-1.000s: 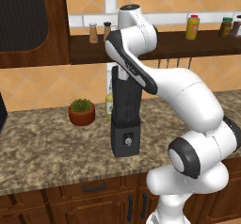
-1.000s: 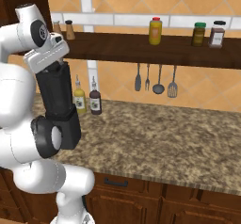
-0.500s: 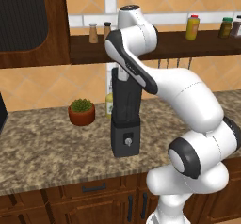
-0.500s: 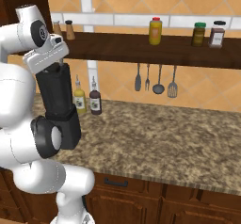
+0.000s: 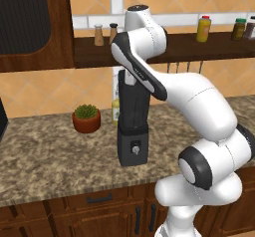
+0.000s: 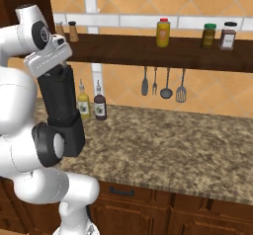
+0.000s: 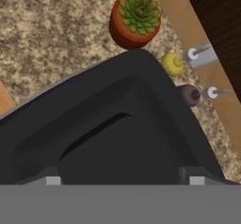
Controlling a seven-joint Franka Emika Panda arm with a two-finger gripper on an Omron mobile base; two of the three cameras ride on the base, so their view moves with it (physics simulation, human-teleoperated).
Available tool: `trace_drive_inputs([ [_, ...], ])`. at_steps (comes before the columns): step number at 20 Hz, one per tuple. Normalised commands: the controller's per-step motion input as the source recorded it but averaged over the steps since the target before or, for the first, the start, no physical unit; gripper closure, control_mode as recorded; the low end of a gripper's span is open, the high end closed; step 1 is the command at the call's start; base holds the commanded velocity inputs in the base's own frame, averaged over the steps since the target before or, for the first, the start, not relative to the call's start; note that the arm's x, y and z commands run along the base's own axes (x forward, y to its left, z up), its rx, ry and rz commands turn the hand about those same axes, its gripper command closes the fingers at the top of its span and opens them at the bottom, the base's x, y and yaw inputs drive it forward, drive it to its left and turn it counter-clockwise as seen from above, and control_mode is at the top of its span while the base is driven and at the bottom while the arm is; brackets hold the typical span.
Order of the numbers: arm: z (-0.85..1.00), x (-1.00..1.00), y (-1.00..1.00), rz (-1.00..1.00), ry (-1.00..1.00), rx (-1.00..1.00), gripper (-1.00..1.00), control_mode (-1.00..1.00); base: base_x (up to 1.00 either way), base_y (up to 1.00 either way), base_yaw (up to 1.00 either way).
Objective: Close the lid blender by securely placing the lid on top.
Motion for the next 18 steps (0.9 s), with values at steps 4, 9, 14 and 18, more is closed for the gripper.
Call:
trace_drive_inputs([
  [4,0.0,-0.08,0.0,0.0,-0.14,0.0,-1.0,-1.0,0.0,0.0,0.0],
  [9,0.0,0.0,0.0,0.0,-0.07,0.0,-1.0,-1.0,0.0,0.0,0.0],
  [14,0.0,0.0,0.0,0.0,0.0,0.01,-1.0,-1.0,0.0,0.0,0.0],
  [18,0.0,-0.06,-0.02,0.0,0.02,0.03,-1.0,-1.0,0.0,0.0,0.0],
])
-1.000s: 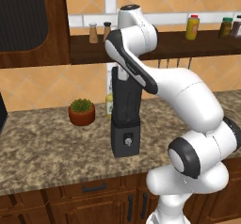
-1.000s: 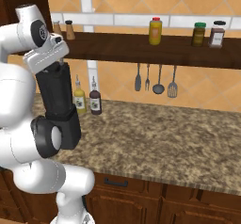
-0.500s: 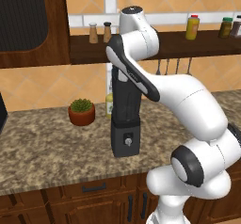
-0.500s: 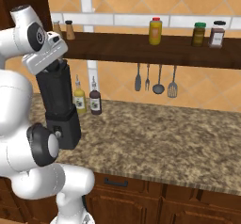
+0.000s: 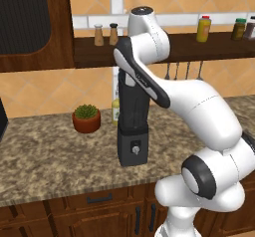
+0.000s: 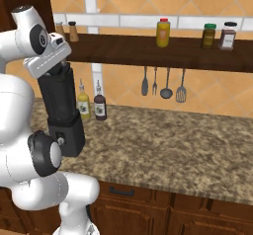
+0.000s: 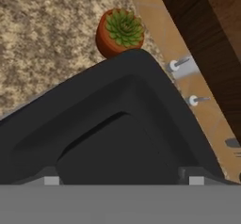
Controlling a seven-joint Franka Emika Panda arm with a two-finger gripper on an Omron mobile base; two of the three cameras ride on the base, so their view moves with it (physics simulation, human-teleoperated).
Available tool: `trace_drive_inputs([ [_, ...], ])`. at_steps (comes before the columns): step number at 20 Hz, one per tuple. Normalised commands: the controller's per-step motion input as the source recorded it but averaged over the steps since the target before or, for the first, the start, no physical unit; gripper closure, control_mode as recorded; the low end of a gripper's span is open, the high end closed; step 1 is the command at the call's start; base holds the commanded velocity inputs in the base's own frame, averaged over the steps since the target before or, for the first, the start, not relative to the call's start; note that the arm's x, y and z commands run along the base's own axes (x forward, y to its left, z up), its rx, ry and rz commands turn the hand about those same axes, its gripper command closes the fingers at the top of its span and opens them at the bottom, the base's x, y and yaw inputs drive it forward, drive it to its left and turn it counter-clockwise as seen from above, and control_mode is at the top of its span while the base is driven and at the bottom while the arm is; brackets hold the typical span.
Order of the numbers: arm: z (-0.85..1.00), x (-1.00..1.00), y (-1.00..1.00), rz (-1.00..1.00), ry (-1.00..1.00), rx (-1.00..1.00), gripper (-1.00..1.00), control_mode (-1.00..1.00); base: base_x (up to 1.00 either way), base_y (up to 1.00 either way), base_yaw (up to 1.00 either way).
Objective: Close the lid blender by securely placing the lid on top.
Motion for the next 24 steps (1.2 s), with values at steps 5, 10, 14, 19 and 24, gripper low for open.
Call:
trace_drive_inputs([
  [5,-0.08,-0.06,0.0,0.0,0.15,0.04,-1.0,-1.0,0.0,0.0,0.0],
  [10,0.11,-0.13,-0.01,0.0,0.13,0.03,-1.0,-1.0,0.0,0.0,0.0],
  [14,0.02,-0.02,0.0,0.0,0.1,0.0,-1.0,-1.0,0.0,0.0,0.0],
  [19,0.01,-0.28,-0.02,0.0,0.01,0.0,-1.0,-1.0,0.0,0.0,0.0],
  [24,0.11,-0.53,-0.1,0.0,0.0,0.0,-1.0,-1.0,0.0,0.0,0.0],
])
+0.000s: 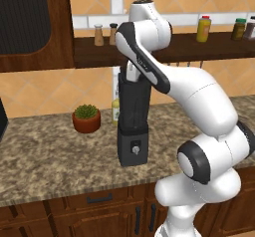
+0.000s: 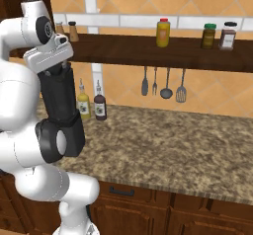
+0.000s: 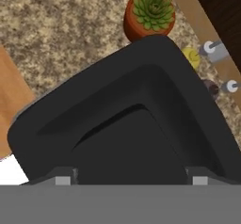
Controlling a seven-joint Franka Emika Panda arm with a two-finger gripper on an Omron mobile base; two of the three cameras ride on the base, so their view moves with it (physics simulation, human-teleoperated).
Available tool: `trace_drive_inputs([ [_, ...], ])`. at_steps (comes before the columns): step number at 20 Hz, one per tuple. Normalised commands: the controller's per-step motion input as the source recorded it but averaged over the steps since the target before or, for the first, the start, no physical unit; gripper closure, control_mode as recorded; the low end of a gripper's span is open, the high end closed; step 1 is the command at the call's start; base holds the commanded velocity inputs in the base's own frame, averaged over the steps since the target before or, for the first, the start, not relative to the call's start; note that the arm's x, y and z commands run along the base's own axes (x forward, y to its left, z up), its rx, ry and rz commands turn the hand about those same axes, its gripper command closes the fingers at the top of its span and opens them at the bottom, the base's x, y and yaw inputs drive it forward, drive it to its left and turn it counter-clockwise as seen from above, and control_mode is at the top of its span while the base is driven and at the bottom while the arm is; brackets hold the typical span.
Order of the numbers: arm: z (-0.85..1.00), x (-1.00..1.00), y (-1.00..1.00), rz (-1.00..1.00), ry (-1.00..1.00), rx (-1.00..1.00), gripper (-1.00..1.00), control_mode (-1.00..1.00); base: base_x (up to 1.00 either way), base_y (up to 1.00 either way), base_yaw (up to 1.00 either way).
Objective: Close the lid blender by securely placing the lid on top.
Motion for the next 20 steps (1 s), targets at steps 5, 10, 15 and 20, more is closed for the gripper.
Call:
trace_drive_inputs([
  [5,0.03,-0.56,-0.15,-0.01,0.0,0.0,-1.0,-1.0,0.0,0.0,0.0],
  [10,0.04,-0.64,-0.19,-0.02,0.01,0.04,-1.0,-1.0,0.0,0.0,0.0],
  [15,0.15,-0.91,-0.12,-0.15,0.0,0.04,-1.0,-1.0,0.0,0.0,0.0],
  [20,0.26,-0.75,-0.03,-0.08,-0.02,0.0,-1.0,-1.0,0.0,0.0,0.0],
])
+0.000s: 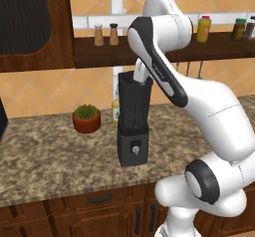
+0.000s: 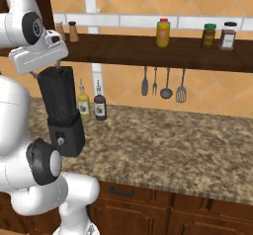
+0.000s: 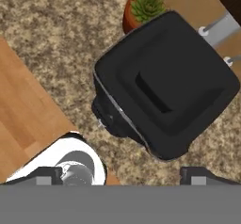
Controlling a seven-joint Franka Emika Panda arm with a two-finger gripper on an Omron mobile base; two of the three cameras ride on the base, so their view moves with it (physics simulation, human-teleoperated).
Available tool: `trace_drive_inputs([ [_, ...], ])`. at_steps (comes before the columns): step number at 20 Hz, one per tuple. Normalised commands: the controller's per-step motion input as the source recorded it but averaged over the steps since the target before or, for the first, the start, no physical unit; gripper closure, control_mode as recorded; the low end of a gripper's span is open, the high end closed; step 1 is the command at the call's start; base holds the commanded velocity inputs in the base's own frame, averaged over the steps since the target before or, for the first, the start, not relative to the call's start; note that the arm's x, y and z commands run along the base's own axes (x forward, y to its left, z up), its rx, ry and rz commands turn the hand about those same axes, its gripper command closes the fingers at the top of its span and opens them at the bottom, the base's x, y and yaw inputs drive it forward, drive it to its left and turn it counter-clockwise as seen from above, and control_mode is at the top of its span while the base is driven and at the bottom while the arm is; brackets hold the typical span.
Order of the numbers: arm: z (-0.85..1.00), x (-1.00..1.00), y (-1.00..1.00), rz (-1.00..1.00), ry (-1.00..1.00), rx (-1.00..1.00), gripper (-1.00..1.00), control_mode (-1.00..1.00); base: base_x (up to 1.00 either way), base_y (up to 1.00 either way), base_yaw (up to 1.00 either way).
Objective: Close the lid blender by securely placing the lid on top.
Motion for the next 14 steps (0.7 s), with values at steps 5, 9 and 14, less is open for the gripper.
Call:
trace_drive_inputs([
  [5,0.32,-0.52,0.0,-0.02,-0.07,0.0,-1.0,-1.0,0.0,0.0,0.0],
  [9,0.25,-0.84,0.0,-0.02,-0.18,0.0,-1.0,-1.0,0.0,0.0,0.0],
  [14,0.01,-1.0,-0.09,-0.04,-0.33,0.0,-1.0,-1.0,0.0,0.0,0.0],
])
